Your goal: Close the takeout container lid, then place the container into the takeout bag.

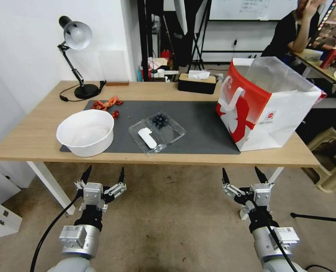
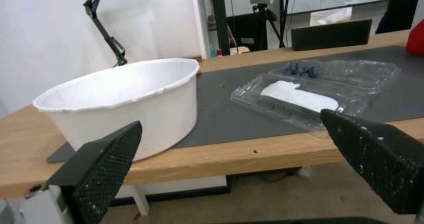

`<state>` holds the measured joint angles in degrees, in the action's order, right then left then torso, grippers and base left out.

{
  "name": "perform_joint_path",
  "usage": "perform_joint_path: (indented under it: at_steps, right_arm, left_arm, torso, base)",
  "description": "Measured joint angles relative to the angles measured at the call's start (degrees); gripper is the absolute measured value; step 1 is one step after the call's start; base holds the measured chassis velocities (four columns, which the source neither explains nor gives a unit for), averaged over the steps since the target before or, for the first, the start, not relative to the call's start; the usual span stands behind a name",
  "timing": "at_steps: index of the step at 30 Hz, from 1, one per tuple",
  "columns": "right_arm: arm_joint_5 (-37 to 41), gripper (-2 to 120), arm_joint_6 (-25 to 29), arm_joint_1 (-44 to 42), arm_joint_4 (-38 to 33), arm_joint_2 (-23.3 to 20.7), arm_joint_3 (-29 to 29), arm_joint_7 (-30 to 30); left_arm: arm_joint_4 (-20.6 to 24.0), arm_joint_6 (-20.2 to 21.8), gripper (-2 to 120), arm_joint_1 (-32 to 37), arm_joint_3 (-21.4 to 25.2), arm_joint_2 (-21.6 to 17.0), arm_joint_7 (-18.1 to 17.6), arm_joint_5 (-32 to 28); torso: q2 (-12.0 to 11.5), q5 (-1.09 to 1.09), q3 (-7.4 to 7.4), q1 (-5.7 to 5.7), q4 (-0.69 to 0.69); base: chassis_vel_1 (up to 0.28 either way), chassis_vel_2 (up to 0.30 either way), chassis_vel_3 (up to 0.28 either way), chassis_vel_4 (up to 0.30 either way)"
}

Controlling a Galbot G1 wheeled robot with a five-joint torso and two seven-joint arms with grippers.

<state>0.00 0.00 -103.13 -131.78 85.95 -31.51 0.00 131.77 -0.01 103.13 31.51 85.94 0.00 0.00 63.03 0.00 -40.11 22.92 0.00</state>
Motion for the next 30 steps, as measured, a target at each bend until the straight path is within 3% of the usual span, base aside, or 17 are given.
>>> perform_joint_path:
  at_steps: [21,24,25,27,30]
  right_arm:
    - [0.7,100,0.7,-0.2,-0.3,0.1,-0.4,-1.1]
    - [2.5,100,2.8,-0.9,-1.2,0.2,-1.5,-3.9]
    - [5.2,100,5.9,-1.8,-2.5,0.5,-3.1,-8.2]
    - [6.7,100,7.7,-2.3,-3.3,0.7,-4.1,-10.7]
    - [10.1,100,11.4,-3.4,-4.4,1.6,-5.9,-15.7]
  left_arm:
    - [0.2,-1.0,100,0.0,-0.5,0.0,-0.4,-0.4]
    - [1.0,-3.7,100,-0.2,-1.8,-0.1,-1.5,-1.4]
    - [2.2,-7.9,100,-0.6,-4.0,-0.3,-3.2,-3.0]
    - [2.9,-10.0,100,-0.7,-5.0,-0.4,-4.1,-3.7]
    - [4.7,-16.8,100,-1.2,-8.5,-0.7,-6.9,-6.5]
  torso:
    - [0.0,0.01,0.00,0.00,0.01]
    - [0.0,0.00,0.00,0.00,0.00]
    - [0.0,0.00,0.00,0.00,-0.01]
    - [0.0,0.00,0.00,0.00,0.00]
    - [0.0,-0.02,0.00,0.00,0.00]
  base:
    - [0.000,0.000,0.000,0.000]
    - [0.000,0.000,0.000,0.000]
    - [0.000,0.000,0.000,0.000]
    - [0.000,0.000,0.000,0.000]
    - [0.000,0.000,0.000,0.000]
